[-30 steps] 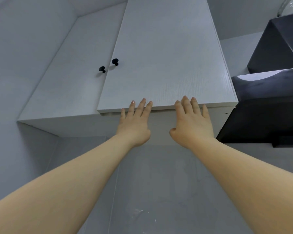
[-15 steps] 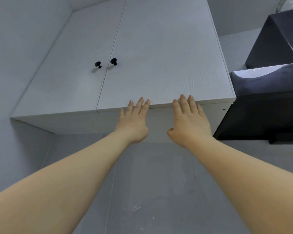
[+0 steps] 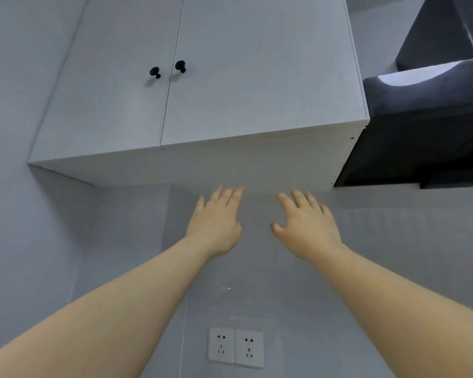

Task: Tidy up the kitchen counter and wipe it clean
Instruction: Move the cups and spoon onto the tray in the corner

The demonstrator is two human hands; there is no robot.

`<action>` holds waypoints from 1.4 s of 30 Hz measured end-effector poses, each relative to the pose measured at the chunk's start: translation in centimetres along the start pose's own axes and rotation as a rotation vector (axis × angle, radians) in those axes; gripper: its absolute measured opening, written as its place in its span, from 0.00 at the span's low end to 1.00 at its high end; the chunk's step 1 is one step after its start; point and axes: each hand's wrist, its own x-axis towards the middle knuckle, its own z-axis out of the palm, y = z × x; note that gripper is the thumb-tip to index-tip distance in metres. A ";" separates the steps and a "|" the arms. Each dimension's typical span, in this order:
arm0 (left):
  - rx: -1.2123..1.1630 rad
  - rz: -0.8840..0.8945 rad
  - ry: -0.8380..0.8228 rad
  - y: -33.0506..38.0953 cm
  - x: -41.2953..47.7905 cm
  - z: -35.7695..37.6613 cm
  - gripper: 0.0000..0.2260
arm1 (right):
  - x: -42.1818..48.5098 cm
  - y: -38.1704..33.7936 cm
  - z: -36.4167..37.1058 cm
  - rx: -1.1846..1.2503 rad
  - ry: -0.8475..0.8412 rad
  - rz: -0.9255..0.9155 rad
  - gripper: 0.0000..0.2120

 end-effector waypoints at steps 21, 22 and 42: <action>-0.211 -0.008 -0.767 5.4 -26.0 18.5 0.27 | -25.0 3.6 17.4 0.044 -0.743 0.249 0.26; -0.215 -0.009 -0.787 5.6 -26.9 18.9 0.27 | -25.8 3.7 17.7 0.045 -0.756 0.253 0.26; -0.216 -0.145 -1.005 16.3 -35.4 21.1 0.27 | -37.5 11.5 19.5 0.196 -0.995 0.262 0.26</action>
